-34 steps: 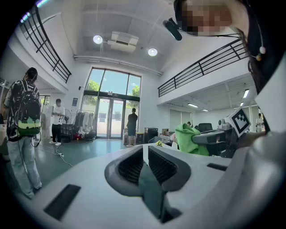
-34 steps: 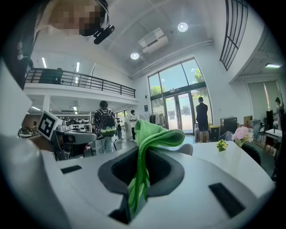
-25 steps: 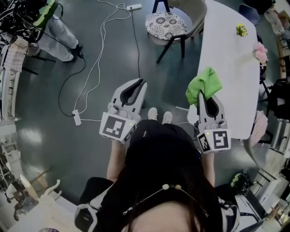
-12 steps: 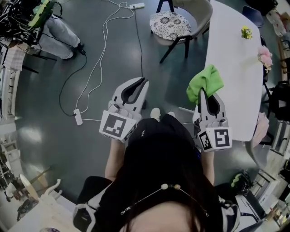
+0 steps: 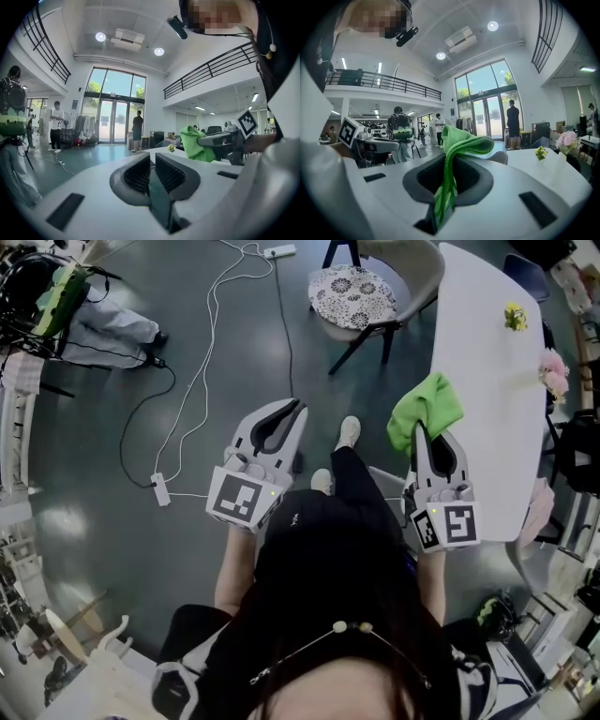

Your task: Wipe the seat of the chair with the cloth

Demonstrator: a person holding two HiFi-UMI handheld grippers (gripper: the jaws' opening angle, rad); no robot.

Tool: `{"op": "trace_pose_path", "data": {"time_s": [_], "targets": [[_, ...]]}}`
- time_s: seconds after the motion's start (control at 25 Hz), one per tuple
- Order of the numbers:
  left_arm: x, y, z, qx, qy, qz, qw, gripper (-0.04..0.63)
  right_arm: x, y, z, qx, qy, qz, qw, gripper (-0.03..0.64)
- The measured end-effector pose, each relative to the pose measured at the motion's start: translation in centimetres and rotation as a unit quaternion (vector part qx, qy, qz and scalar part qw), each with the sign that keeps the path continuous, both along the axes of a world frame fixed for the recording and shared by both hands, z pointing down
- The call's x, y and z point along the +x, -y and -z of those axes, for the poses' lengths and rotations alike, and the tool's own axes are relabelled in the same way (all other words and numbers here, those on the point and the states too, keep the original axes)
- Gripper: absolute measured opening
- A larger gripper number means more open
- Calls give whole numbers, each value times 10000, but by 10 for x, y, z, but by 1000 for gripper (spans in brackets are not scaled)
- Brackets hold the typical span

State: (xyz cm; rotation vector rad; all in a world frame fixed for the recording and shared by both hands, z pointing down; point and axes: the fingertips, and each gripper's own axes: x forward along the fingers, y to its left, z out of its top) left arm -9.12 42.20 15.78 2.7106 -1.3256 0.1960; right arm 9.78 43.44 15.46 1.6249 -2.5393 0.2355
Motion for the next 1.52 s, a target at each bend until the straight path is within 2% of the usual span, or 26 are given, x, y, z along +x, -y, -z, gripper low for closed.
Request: {"op": "trace_pose_path", "data": {"time_s": [0.2, 0.4, 0.68, 0.96, 1.24, 1.4, 1.52], "targets": [[13, 51, -8, -76, 20, -40, 10000, 38, 12, 49, -11, -119, -3, 5, 9999, 41], [26, 122, -15, -141, 59, -63, 9999, 38, 27, 121, -26, -295, 14, -14, 9996, 41], [66, 232, -17, -149, -132, -193, 9996, 38, 43, 221, -38, -573, -207, 361, 9975, 41], [94, 290, -33, -317, -120, -494, 9982, 38, 43, 298, -51, -648, -534, 588, 9947, 41], [88, 358, -54, -537, -212, -711, 9958, 38, 35, 376, -69, -741, -895, 412, 9924, 43], [76, 404, -71, -675, -304, -843, 9937, 38, 25, 437, -103, -1005, -1403, 452, 9840, 43], [61, 440, -86, -748, -307, -845, 9931, 38, 10, 493, -135, -957, -1618, 594, 9804, 43]]}}
